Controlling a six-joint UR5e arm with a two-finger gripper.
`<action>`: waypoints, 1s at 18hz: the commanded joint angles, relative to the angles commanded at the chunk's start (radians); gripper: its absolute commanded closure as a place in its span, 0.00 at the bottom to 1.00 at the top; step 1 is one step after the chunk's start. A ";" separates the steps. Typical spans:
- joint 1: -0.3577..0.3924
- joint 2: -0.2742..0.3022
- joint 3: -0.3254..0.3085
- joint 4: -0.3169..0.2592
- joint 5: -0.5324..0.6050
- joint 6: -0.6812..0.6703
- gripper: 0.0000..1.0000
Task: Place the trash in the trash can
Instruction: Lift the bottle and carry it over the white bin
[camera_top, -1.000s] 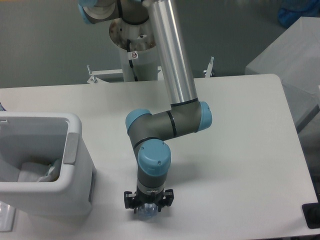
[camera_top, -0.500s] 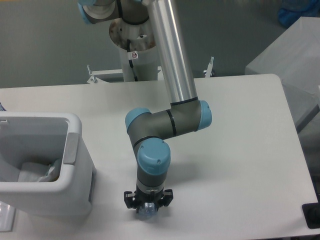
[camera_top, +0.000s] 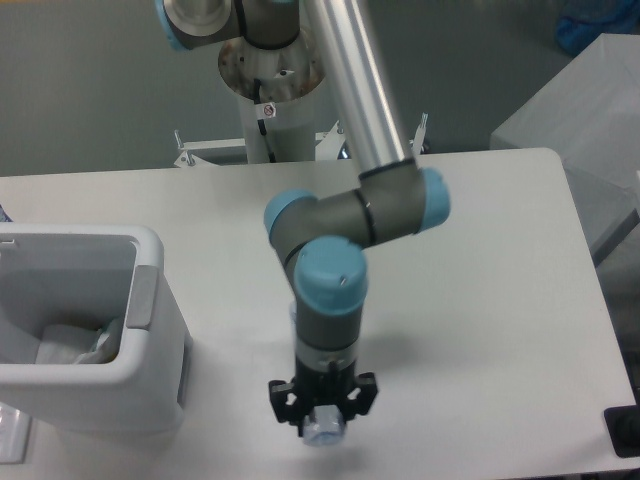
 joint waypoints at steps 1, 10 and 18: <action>0.002 0.002 0.011 0.038 -0.012 0.000 0.39; -0.037 0.093 0.117 0.174 -0.175 -0.009 0.39; -0.093 0.201 0.112 0.175 -0.235 -0.081 0.40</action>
